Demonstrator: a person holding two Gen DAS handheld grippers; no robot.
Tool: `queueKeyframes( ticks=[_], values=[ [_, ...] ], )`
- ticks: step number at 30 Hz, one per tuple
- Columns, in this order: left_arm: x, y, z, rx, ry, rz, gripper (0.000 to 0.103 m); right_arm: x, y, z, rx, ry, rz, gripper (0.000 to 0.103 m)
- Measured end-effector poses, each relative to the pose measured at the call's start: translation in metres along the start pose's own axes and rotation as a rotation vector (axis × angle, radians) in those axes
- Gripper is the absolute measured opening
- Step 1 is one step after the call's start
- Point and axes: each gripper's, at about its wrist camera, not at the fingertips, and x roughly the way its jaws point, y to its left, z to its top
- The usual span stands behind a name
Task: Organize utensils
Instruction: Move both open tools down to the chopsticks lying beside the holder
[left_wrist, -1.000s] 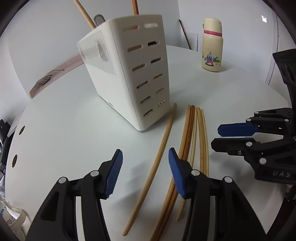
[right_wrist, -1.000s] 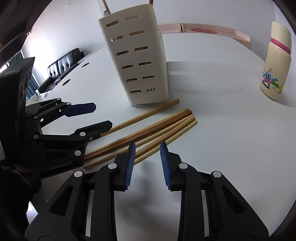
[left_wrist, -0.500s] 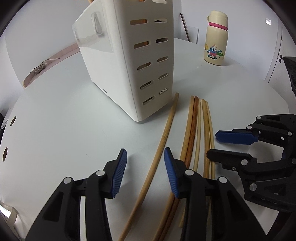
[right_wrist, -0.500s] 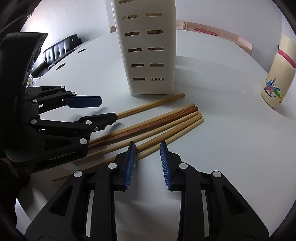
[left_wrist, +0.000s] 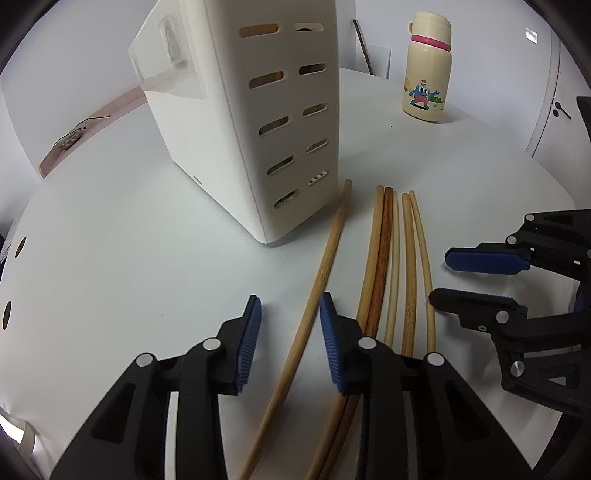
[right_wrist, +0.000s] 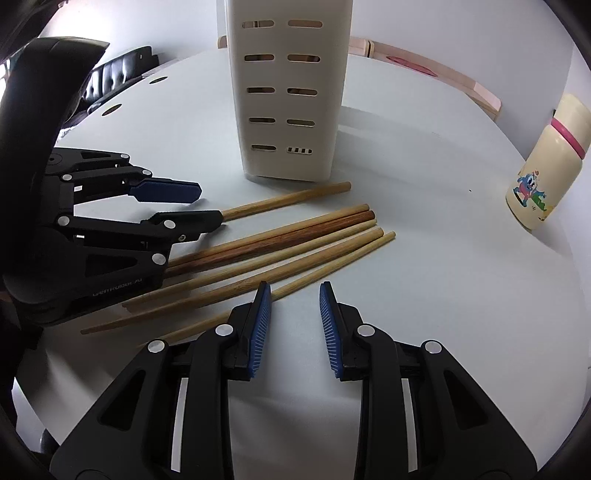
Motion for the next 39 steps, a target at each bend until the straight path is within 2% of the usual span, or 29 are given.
queueKeyframes(
  ticks=[3, 5, 10, 12, 18, 26, 31, 35, 39],
  values=[
    [0.002, -0.002, 0.002, 0.001, 0.006, 0.006, 0.027, 0.002, 0.002, 0.004, -0.004, 0.025, -0.022, 0.027],
    [0.001, -0.004, 0.002, 0.006, 0.008, 0.014, 0.027, 0.008, 0.0, 0.008, 0.035, 0.077, 0.029, 0.027],
    [-0.001, -0.002, 0.002, -0.004, 0.01, 0.013, 0.027, 0.013, 0.004, 0.017, 0.021, 0.1, 0.009, 0.027],
    [-0.001, -0.002, 0.002, -0.004, 0.011, 0.012, 0.027, 0.014, 0.0, 0.018, 0.065, 0.114, 0.061, 0.027],
    [0.001, -0.002, 0.004, -0.011, 0.01, 0.003, 0.026, 0.018, -0.018, 0.018, 0.21, 0.101, 0.144, 0.027],
    [-0.003, 0.003, 0.0, -0.017, 0.006, -0.007, 0.026, 0.018, -0.003, 0.03, 0.142, 0.108, 0.057, 0.028],
    [-0.003, 0.005, -0.001, -0.023, 0.005, -0.016, 0.026, 0.025, -0.01, 0.037, 0.218, 0.145, 0.087, 0.027],
    [-0.004, 0.006, -0.001, -0.024, 0.004, -0.019, 0.026, 0.028, -0.009, 0.039, 0.235, 0.146, 0.064, 0.027],
    [-0.003, 0.008, 0.0, -0.028, 0.005, -0.027, 0.026, 0.025, 0.0, 0.034, 0.154, 0.145, -0.005, 0.026]
  ],
)
